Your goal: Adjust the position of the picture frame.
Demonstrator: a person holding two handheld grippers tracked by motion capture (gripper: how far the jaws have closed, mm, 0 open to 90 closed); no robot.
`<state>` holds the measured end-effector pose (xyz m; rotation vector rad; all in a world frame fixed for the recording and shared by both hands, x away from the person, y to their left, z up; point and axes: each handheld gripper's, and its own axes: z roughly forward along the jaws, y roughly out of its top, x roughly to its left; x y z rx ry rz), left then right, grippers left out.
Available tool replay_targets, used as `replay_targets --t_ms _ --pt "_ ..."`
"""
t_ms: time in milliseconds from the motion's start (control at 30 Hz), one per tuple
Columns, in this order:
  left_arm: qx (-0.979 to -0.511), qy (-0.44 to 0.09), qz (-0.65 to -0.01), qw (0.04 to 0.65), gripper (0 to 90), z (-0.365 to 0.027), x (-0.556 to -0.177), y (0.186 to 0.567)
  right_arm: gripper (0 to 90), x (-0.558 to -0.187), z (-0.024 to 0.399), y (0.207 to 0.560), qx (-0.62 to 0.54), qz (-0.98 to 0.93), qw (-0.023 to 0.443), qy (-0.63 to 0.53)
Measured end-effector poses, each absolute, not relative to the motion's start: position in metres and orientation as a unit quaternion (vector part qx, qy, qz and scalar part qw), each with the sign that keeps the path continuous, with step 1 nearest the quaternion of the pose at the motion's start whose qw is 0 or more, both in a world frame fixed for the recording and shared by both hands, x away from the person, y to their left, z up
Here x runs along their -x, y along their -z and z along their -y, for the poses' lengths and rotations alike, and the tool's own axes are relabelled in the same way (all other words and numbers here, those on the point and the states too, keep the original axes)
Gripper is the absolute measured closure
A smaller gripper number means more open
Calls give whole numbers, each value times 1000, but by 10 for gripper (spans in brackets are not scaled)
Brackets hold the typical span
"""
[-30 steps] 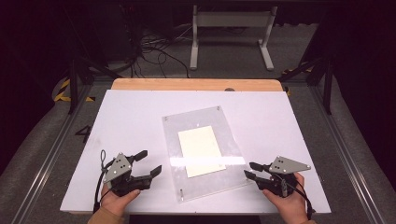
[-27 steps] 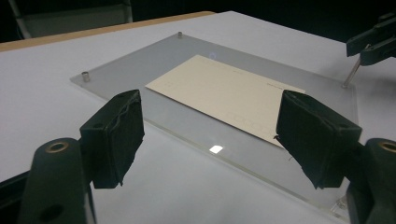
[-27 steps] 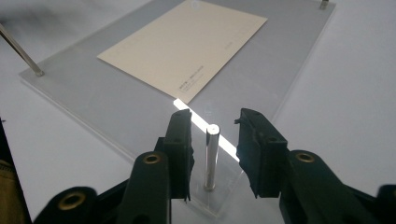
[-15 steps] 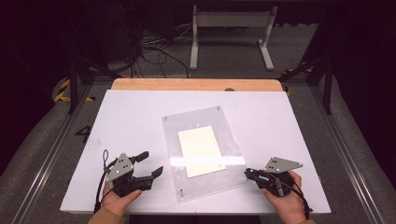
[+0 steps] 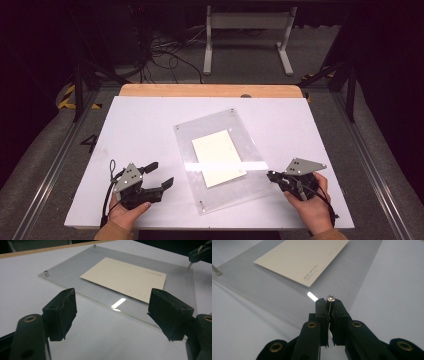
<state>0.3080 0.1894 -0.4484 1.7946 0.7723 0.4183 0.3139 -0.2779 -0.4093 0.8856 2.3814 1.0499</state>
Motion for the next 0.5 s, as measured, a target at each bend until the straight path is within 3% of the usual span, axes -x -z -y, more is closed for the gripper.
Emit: replay_targets --t_ms 500 --pt "-759 -176 -328 535 232 -189 -311 449 848 -397 317 409 -379 -829 219 -349"
